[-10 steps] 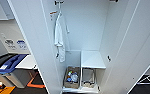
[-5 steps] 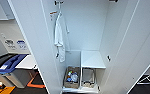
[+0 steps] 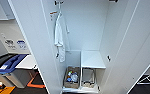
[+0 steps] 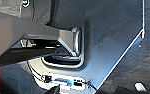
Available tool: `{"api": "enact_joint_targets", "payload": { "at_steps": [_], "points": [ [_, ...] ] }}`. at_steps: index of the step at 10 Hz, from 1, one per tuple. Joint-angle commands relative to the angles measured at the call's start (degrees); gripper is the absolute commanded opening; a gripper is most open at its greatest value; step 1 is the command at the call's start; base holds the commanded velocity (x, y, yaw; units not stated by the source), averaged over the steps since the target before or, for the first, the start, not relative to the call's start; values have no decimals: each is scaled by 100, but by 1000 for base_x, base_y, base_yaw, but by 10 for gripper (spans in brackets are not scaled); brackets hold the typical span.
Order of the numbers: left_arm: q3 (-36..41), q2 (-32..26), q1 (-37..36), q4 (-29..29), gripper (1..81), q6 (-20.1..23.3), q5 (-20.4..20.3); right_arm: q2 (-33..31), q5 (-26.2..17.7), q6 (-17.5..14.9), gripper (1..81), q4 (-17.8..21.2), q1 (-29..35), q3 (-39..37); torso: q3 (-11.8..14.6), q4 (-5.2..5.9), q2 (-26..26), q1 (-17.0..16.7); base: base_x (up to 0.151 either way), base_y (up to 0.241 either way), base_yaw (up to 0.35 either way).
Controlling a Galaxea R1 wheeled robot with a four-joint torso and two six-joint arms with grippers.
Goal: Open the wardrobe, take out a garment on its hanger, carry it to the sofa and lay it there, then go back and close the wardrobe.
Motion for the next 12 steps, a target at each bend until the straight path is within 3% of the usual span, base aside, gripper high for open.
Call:
{"api": "enact_joint_targets", "payload": {
  "at_steps": [1,3,4,5,7,8,9,12],
  "points": [
    [14,66,-119,-4358,811,4618,325,21,-305,-10,811,-19,99,29,0,0,0,0,0,0,0],
    [40,66,-198,-6435,811,6780,508,38,-305,-10,811,-19,91,29,0,0,0,0,0,0,0],
    [75,49,-208,-6902,811,7251,537,39,-305,-10,811,-19,99,29,0,0,0,0,0,0,0],
    [145,118,-198,-7028,811,7352,554,39,-305,-2,811,-19,99,30,0,0,0,0,0,0,0],
    [128,216,-207,-7011,811,7352,554,39,-305,-10,811,-19,99,29,569,0,0,0,0,0,0],
    [111,155,-251,-6977,811,7405,545,39,-305,-10,811,-27,99,29,508,0,0,2,0,0,0],
    [137,110,-321,-6958,811,7405,545,39,-305,7,811,-19,99,29,147,0,0,2,0,0,0],
    [146,101,-330,-7011,811,7414,484,48,-296,16,811,-18,99,29,308,0,-5,-7,0,0,0]
  ]
}}
